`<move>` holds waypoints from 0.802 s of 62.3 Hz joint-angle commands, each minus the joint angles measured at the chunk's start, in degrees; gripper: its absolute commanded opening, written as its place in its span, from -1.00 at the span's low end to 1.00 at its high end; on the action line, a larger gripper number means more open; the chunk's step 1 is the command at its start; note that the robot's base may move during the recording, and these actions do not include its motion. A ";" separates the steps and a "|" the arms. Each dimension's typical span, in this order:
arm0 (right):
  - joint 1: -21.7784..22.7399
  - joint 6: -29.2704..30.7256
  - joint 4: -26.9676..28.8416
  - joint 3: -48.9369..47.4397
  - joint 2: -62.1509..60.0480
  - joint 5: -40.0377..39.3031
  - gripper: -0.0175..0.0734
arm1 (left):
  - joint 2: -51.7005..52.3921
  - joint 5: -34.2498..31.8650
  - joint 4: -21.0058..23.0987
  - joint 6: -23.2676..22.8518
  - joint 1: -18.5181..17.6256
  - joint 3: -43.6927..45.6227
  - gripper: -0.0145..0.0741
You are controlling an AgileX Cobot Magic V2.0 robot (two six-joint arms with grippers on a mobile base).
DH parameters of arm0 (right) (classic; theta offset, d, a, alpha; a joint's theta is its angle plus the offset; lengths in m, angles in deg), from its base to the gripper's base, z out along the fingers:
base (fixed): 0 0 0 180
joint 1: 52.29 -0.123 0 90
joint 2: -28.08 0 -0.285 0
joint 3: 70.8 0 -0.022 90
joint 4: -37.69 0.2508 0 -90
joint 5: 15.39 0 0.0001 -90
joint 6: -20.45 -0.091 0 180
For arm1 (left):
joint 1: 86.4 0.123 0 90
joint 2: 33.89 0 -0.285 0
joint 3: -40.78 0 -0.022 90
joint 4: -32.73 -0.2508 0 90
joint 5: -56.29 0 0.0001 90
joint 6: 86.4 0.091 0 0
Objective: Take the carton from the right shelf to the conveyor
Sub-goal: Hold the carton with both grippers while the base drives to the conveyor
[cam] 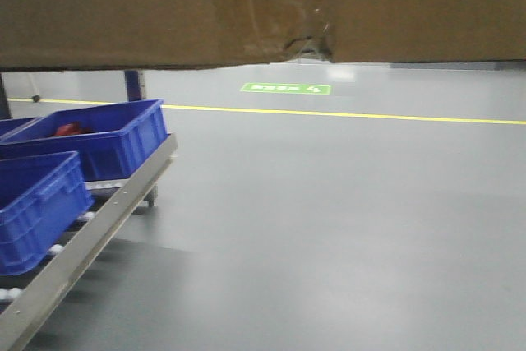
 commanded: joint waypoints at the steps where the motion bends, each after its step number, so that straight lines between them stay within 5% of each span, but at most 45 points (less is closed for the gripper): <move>1: -0.30 0.84 1.37 -0.43 -1.15 -1.84 -0.76 | 0.18 -1.94 -1.39 1.02 -0.36 0.15 -0.71; 50: -0.30 0.84 1.37 -0.43 -1.15 -1.84 -0.76 | 0.18 -1.94 -1.39 1.02 -0.36 0.15 -0.71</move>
